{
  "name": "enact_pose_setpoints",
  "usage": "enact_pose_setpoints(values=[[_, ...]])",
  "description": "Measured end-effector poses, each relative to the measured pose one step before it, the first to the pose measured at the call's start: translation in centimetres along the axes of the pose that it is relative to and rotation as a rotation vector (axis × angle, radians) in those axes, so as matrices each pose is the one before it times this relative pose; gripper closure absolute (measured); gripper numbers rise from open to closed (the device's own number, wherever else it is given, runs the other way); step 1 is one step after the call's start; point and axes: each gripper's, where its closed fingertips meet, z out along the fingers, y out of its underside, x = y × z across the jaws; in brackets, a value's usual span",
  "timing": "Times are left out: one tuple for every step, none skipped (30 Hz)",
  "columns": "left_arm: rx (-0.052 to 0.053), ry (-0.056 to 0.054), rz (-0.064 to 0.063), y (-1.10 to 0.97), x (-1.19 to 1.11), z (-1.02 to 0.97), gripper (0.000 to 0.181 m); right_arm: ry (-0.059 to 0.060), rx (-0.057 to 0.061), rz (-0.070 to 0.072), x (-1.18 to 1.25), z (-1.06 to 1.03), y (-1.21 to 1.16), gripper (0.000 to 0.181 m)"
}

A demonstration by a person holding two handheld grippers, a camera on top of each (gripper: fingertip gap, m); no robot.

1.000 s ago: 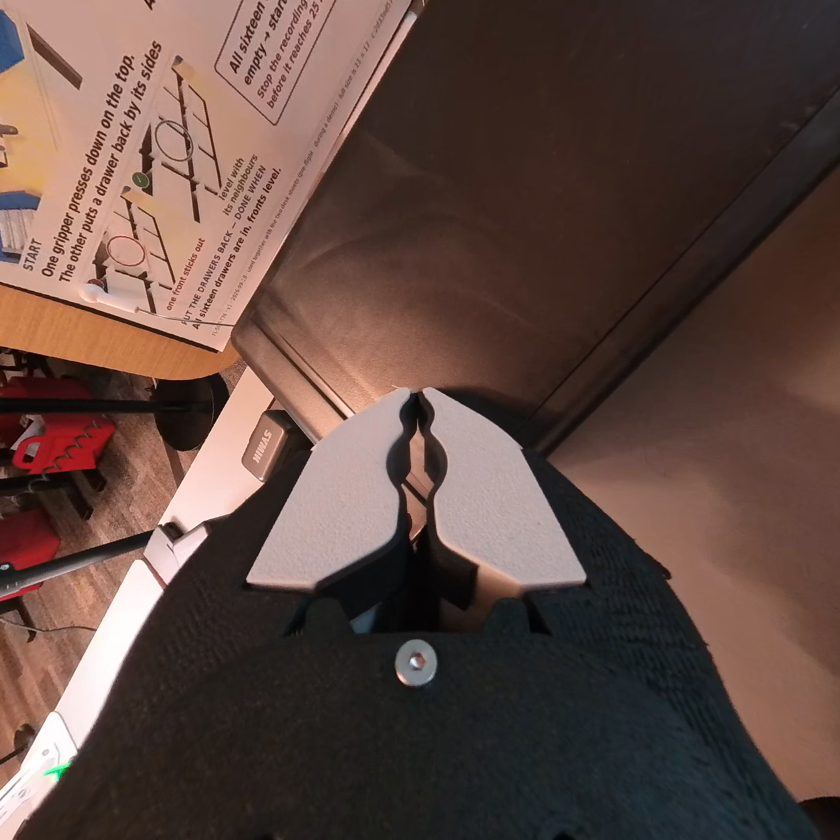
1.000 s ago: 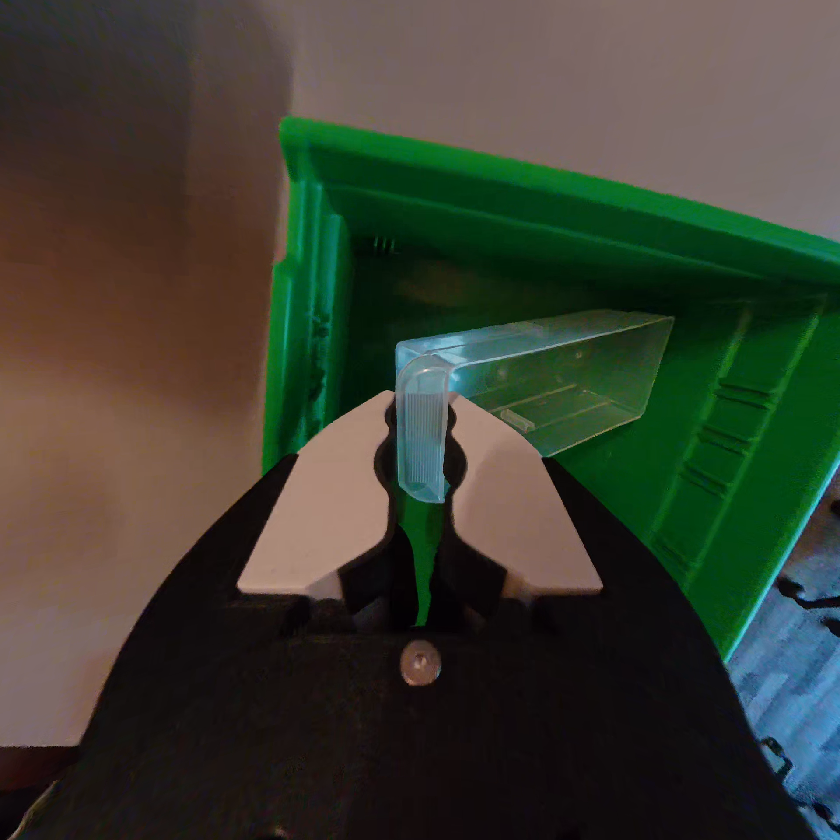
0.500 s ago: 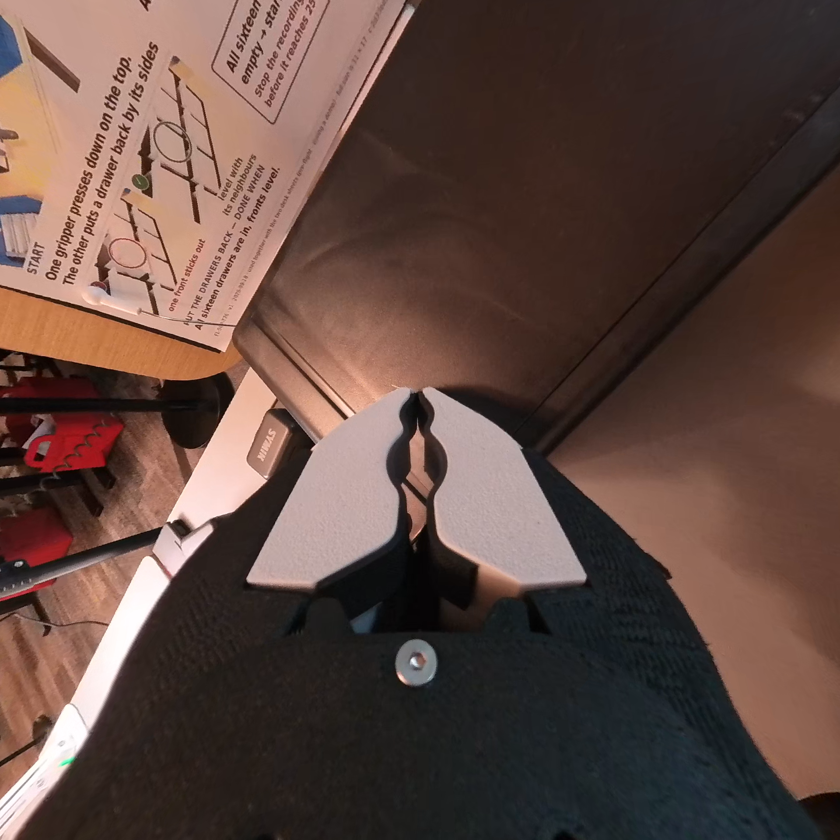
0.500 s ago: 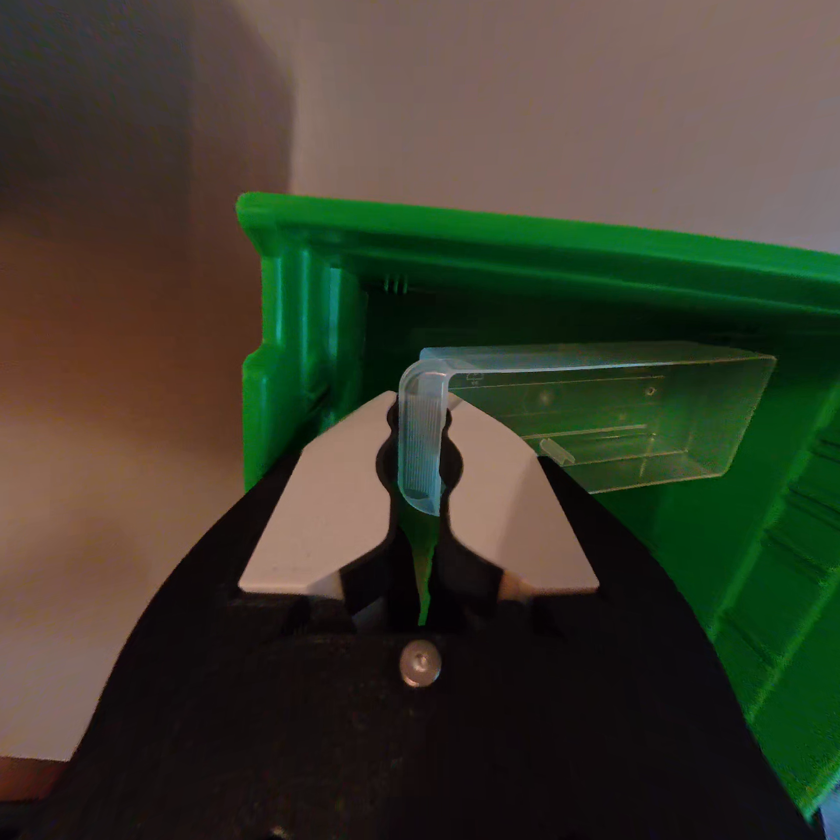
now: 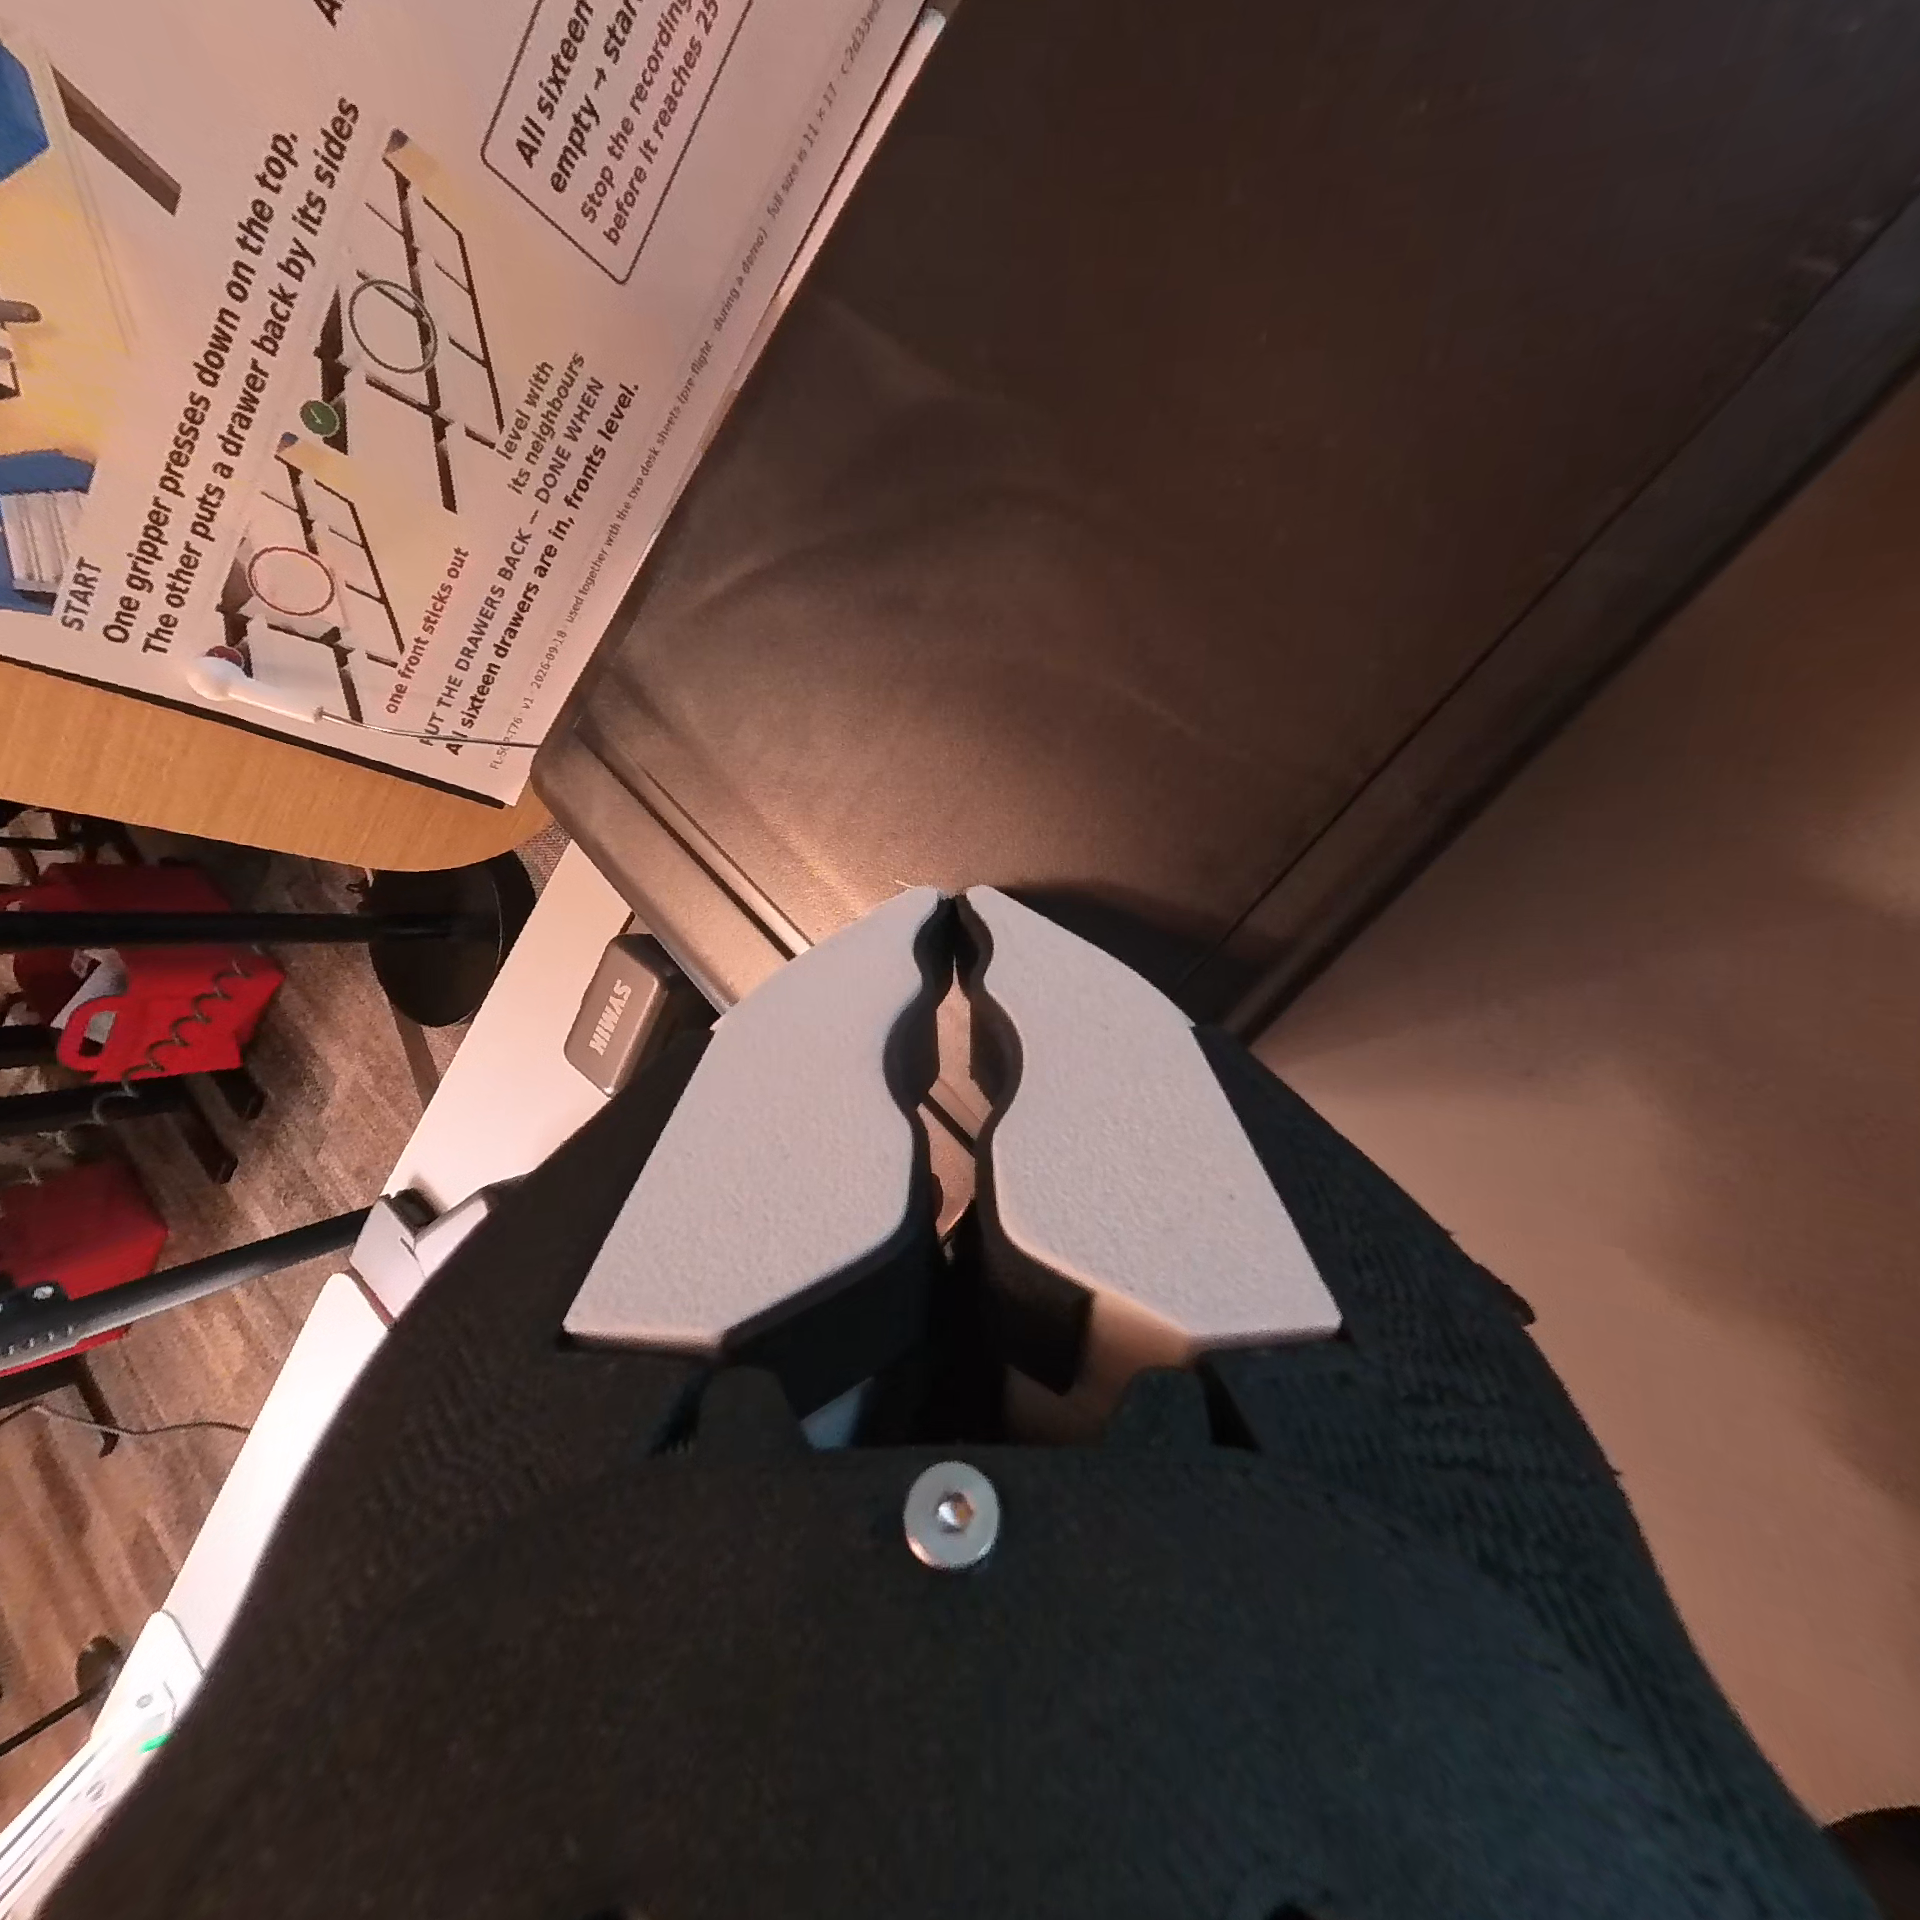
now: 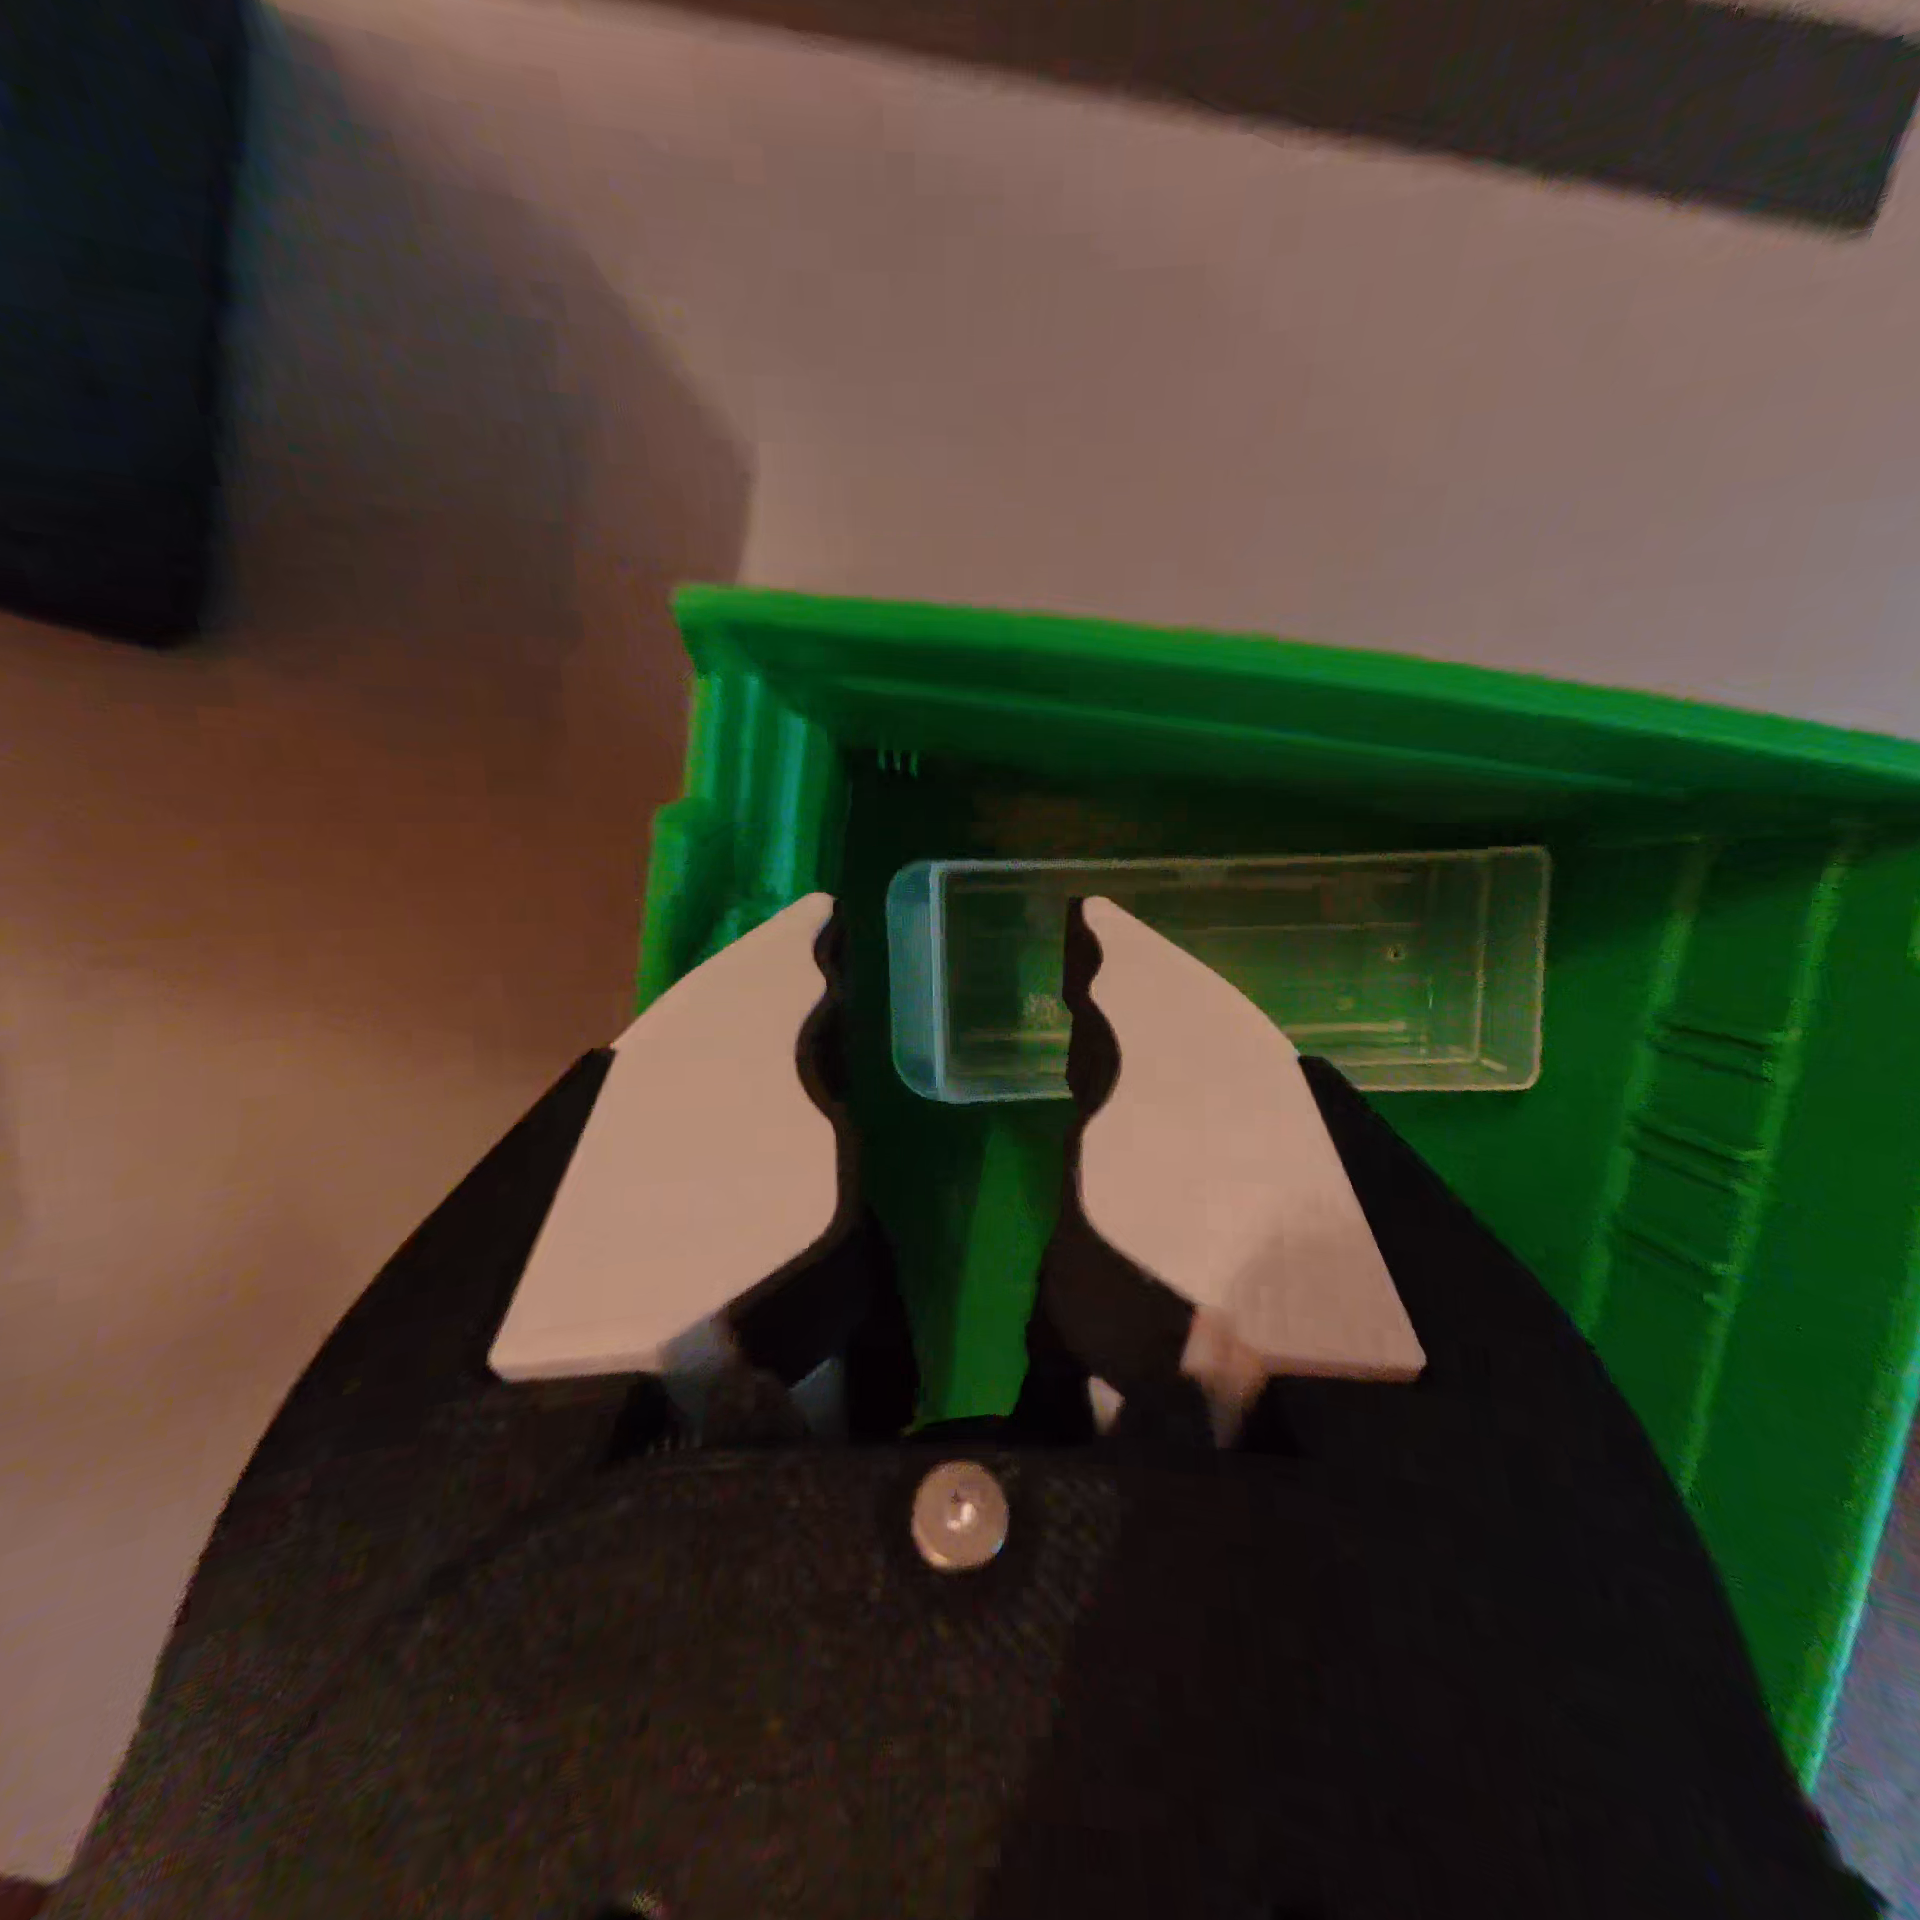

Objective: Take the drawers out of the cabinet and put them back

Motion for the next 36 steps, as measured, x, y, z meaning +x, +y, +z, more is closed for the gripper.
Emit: enact_pose_setpoints(values=[[0.0006, 0.0000, 0.0004, -0.001, 0.000, -0.002, 0.181, -0.0046, 0.0729, 0.0075, -0.317, -1.021, -1.046, 0.138], [0.0008, -0.0011, 0.0010, 0.005, -0.015, -0.007, 0.181, -0.0012, 0.0900, 0.0048, -0.466, -1.189, -1.296, 0.135], [0.0006, -0.0035, 0.0039, -0.006, -0.004, -0.006, 0.181, -0.0082, 0.1044, -0.0019, -0.811, -1.279, -1.497, 0.132], [0.0016, -0.0053, 0.0059, 0.002, -0.007, -0.006, 0.181, -0.0172, 0.1045, -0.0072, -1.189, -1.330, -1.456, 0.128], [0.0025, -0.0052, 0.0030, 0.000, -0.015, -0.003, 0.181, -0.0249, 0.0980, -0.0117, -1.509, -1.296, -1.337, 0.125], [0.0027, -0.0054, 0.0027, -0.001, -0.004, -0.010, 0.181, -0.0308, 0.0913, -0.0153, -1.802, -1.203, -1.167, 0.122], [0.0041, -0.0038, 0.0048, -0.002, -0.011, -0.004, 0.181, -0.0360, 0.0816, -0.0189, -2.013, -1.079, -0.920, 0.119], [0.0039, 0.0011, -0.0003, -0.012, -0.013, -0.006, 0.181, -0.0489, 0.0742, -0.0286, -2.295, -0.930, -0.652, 0.116], [0.0039, 0.0033, 0.0003, -0.006, -0.009, -0.012, 0.181, -0.0397, 0.0770, -0.0300, -2.202, -0.738, -0.479, 0.116], [0.0076, 0.0004, 0.0129, 0.005, -0.012, -0.028, 0.181, -0.0179, 0.0766, -0.0269, -1.886, -0.529, -0.201, 0.116], [0.0103, -0.0054, 0.0100, 0.101, -0.021, -0.094, 0.181, -0.0332, 0.0593, -0.0449, -2.067, -0.370, 0.259, 0.117], [0.0122, -0.0075, -0.0019, 0.188, -0.028, -0.199, 0.181, -0.0261, 0.0367, -0.0521, -1.840, -0.210, 0.713, 0.117], [0.0329, -0.0206, -0.0143, -0.001, -0.215, -0.345, 0.175, -0.0111, 0.0207, -0.0497, -1.476, -0.066, 1.058, 0.117], [0.0654, -0.0409, -0.0325, -0.371, -0.540, -0.613, 0.169, -0.0069, 0.0118, -0.0514, -1.236, 0.057, 1.246, 0.116], [0.0883, -0.0417, -0.0497, -0.652, -0.604, -0.846, 0.162, 0.0087, 0.0133, -0.0465, -0.828, 0.140, 1.243, 0.117], [0.1001, -0.0272, -0.0590, -0.805, -0.415, -1.011, 0.156, 0.0175, 0.0212, -0.0391, -0.506, 0.168, 1.114, 0.118], [0.1108, -0.0175, -0.0610, -0.941, -0.233, -1.153, 0.150, 0.0178, 0.0269, -0.0266, -0.331, 0.133, 0.956, 0.120], [0.1194, -0.0145, -0.0564, -1.051, -0.113, -1.259, 0.143, 0.0221, 0.0318, -0.0037, -0.112, 0.053, 0.785, 0.123], [0.1228, -0.0136, -0.0486, -1.072, -0.037, -1.323, 0.135, 0.0118, 0.0300, 0.0073, -0.109, -0.002, 0.700, 0.125], [0.1180, -0.0066, -0.0373, -1.080, 0.116, -1.337, 0.131, 0.0016, 0.0153, -0.0118, -0.107, -0.002, 0.537, 0.126], [0.1073, 0.0001, -0.0285, -1.008, 0.235, -1.286, 0.129, 0.0000, -0.0001, -0.0254, -0.014, 0.024, 0.192, 0.124], [0.0878, -0.0036, -0.0293, -0.828, 0.207, -1.188, 0.126, 0.0040, 0.0037, -0.0021, 0.092, -0.017, -0.042, 0.121], [0.0726, -0.0015, -0.0270, -0.695, 0.192, -1.073, 0.121, 0.0039, 0.0192, 0.0294, 0.072, -0.054, -0.135, 0.120], [0.0648, 0.0044, -0.0226, -0.597, 0.221, -0.986, 0.116, -0.0051, 0.0153, 0.0477, -0.063, -0.037, 0.063, 0.119], [0.0649, 0.0048, -0.0142, -0.580, 0.161, -0.904, 0.111, -0.0070, -0.0051, 0.0405, -0.057, 0.066, 0.329, 0.117], [0.0586, 0.0023, -0.0132, -0.584, -0.008, -0.743, 0.108, -0.0042, -0.0109, 0.0112, 0.064, 0.112, 0.264, 0.110], [0.0471, -0.0054, -0.0159, -0.663, -0.332, -0.429, 0.107, 0.0015, 0.0035, -0.0187, 0.154, 0.063, -0.003, 0.102], [0.0321, -0.0190, -0.0265, -0.689, -0.677, -0.146, 0.104, 0.0097, 0.0095, -0.0250, 0.248, -0.021, -0.044, 0.099], [0.0208, -0.0191, -0.0291, -0.539, -0.629, -0.159, 0.100, -0.0005, 0.0012, -0.0044, 0.039, -0.013, 0.058, 0.096], [0.0205, -0.0077, -0.0167, -0.346, -0.381, -0.233, 0.098, -0.0091, -0.0014, 0.0098, -0.093, 0.023, 0.035, 0.091], [0.0188, -0.0040, -0.0012, -0.164, -0.311, -0.224, 0.097, -0.0025, 0.0017, 0.0217, 0.001, 0.018, -0.019, 0.087], [0.0042, -0.0094, 0.0047, 0.088, -0.395, -0.123, 0.097, -0.0115, 0.0049, 0.0204, -0.137, 0.009, -0.064, 0.083], [-0.0124, -0.0157, 0.0021, 0.332, -0.459, -0.050, 0.096, -0.0300, 0.0024, 0.0130, -0.367, 0.054, 0.014, 0.080], [-0.0182, -0.0112, 0.0026, 0.418, -0.325, 0.001, 0.095, -0.0022, -0.0047, 0.0057, 0.034, 0.045, 0.129, 0.077], [-0.0150, -0.0012, 0.0020, 0.396, -0.089, 0.032, 0.095, 0.0139, -0.0046, 0.0010, 0.266, 0.015, 0.092, 0.074], [-0.0125, 0.0044, 0.0002, 0.337, 0.066, 0.056, 0.095, 0.0021, 0.0004, 0.0029, 0.095, -0.017, 0.010, 0.072]])
